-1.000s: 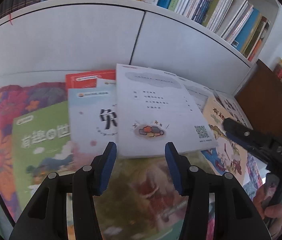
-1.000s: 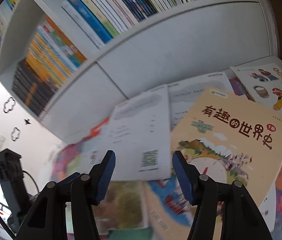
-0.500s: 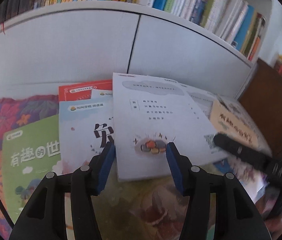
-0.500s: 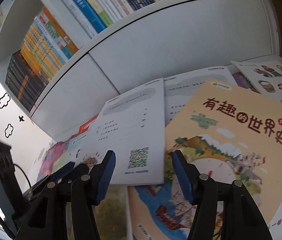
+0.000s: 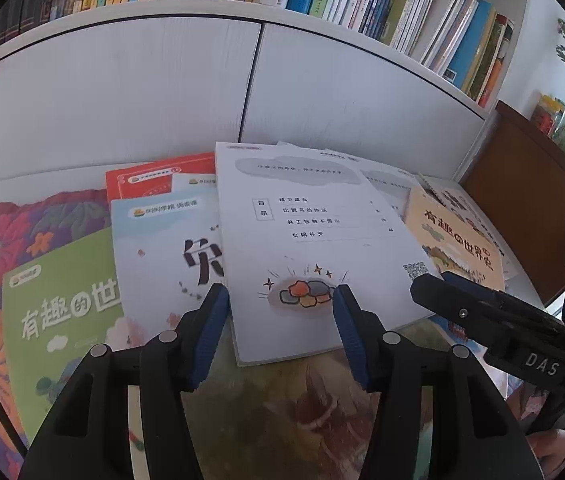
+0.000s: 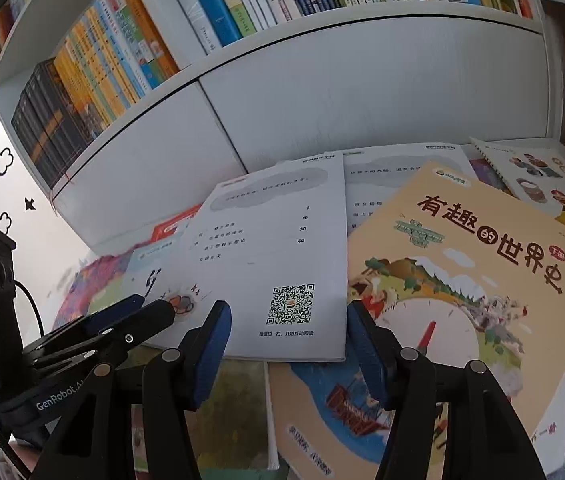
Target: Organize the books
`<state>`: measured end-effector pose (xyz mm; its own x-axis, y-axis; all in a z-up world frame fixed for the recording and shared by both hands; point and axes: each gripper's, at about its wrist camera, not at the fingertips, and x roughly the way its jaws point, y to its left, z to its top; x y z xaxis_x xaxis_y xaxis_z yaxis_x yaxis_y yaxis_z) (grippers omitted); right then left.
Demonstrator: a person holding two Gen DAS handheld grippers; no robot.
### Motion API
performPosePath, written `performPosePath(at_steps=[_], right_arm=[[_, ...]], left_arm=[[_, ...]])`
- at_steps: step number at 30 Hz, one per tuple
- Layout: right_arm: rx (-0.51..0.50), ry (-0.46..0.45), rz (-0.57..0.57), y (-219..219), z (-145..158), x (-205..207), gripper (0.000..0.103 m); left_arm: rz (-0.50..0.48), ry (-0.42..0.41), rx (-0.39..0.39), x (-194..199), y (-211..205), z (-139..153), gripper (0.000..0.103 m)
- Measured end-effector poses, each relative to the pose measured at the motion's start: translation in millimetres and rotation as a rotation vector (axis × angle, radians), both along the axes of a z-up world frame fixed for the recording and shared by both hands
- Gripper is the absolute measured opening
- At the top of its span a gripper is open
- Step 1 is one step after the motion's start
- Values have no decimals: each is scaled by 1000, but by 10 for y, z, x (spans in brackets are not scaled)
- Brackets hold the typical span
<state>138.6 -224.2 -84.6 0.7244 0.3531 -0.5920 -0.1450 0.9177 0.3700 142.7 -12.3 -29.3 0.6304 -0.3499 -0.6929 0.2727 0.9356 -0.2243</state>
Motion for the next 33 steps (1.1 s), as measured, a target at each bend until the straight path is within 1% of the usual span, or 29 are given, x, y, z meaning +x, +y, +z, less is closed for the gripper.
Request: performPosePath(at_steps=[4,9,11,14,20,25,27,29,31,33], right_arm=[[19,26,14,-35,0,-96,60],[99,83,43,-134,-26,-348,60],[100,95,54,-151,-14,-503,60],[78,104,71,-130,-9,-784,60],[89,142,96,-100,-113,-1385,60],[99,192,116,-120,-253,-1859,60],[118,215,120,-148,-327,-1956,60],[129,223,121,-188,-376,-1977,60],[153,220,127,-242,-388,-1949,60],[165,213,112,-302,-376,-1859,60]], left_arm=[[-7,19,22,-174,-11,26,50],[-35,43,52,-494,6,44,50],[-59,61,31,-648,53,67,50],[-67,81,1,-893,132,109,50],[-109,64,-28,-1522,179,268,50],[-186,59,-73,-1950,181,336,51],[-192,77,-85,-2011,221,283,51],[-170,104,-92,-1980,305,167,51],[-136,133,-98,-1900,397,42,51],[-115,165,-120,-1821,485,-80,51]])
